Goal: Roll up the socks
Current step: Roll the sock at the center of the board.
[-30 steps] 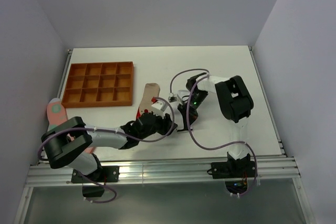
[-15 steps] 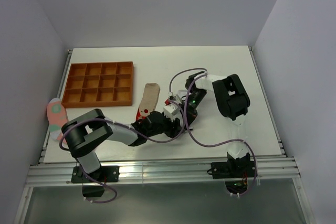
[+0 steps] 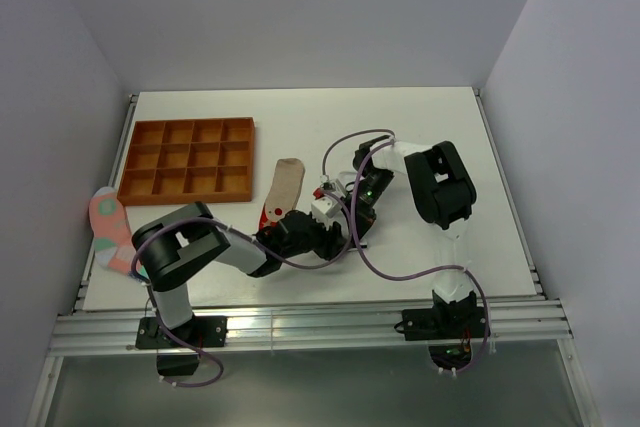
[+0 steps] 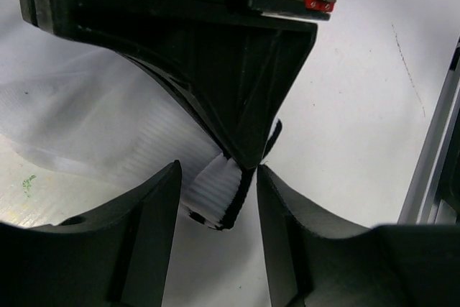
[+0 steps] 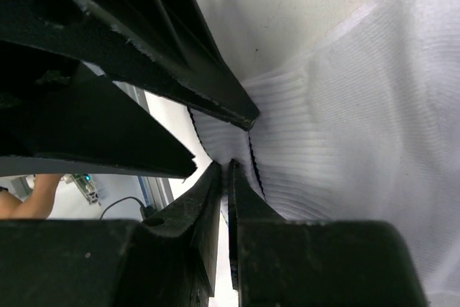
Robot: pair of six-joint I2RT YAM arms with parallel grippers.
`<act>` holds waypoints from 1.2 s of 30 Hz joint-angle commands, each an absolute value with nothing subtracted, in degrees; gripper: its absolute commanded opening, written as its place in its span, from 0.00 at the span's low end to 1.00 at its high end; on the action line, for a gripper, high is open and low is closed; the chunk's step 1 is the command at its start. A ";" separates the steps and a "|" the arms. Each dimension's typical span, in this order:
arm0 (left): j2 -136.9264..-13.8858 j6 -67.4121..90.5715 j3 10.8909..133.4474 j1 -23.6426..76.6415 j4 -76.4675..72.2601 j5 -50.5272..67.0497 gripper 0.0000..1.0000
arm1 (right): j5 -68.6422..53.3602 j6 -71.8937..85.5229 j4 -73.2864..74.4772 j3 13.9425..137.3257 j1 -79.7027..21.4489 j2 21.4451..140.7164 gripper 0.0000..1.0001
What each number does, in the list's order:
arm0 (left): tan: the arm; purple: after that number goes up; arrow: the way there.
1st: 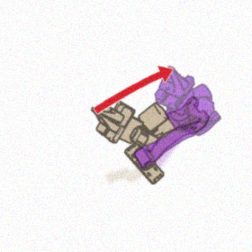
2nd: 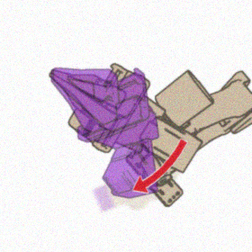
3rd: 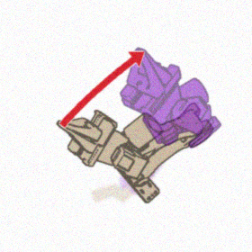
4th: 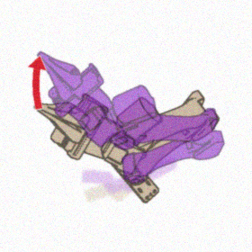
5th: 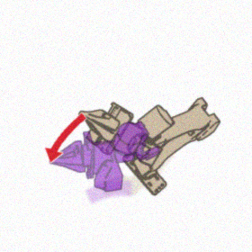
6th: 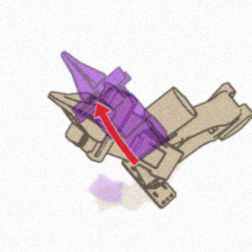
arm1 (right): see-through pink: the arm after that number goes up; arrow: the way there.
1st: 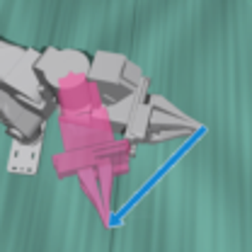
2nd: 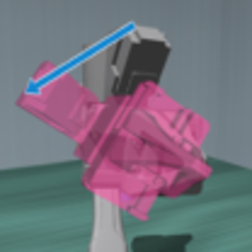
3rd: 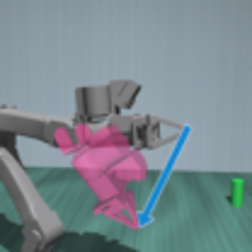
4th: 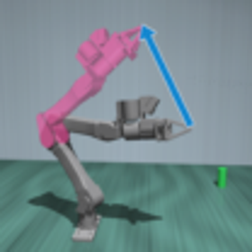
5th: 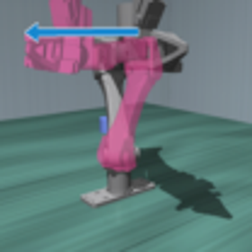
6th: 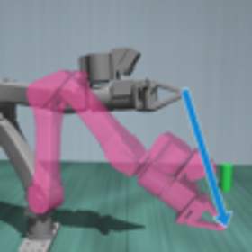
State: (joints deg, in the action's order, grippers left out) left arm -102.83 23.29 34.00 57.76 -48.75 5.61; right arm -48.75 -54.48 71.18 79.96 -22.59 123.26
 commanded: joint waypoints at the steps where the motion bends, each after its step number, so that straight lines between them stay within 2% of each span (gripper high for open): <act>1: -104.06 23.55 34.89 57.31 -52.74 7.73 0.51 | -46.05 -54.58 70.22 81.74 -22.15 124.89 0.03; 11: -105.29 24.61 35.24 57.13 -52.12 10.11 0.46 | -45.79 -53.70 69.17 81.39 -22.15 124.72 0.03; 15: -105.38 24.87 35.51 56.87 -50.81 10.72 0.41 | -45.62 -53.44 68.82 81.12 -22.15 124.37 0.03; 24: -106.34 26.01 36.83 56.78 -47.20 11.34 0.21 | -45.62 -51.94 67.24 80.25 -22.15 123.75 0.04; 31: -108.01 30.31 35.78 56.78 -48.34 12.13 0.00 | -46.58 -48.96 64.08 78.31 -22.24 122.61 0.07; 35: -108.89 33.22 34.37 56.78 -49.66 11.87 0.00 | -47.02 -45.36 60.30 76.21 -22.24 120.24 0.15; 36: -109.07 33.57 34.28 56.69 -49.66 12.21 0.00 | -47.11 -44.83 59.68 75.94 -22.24 119.71 0.24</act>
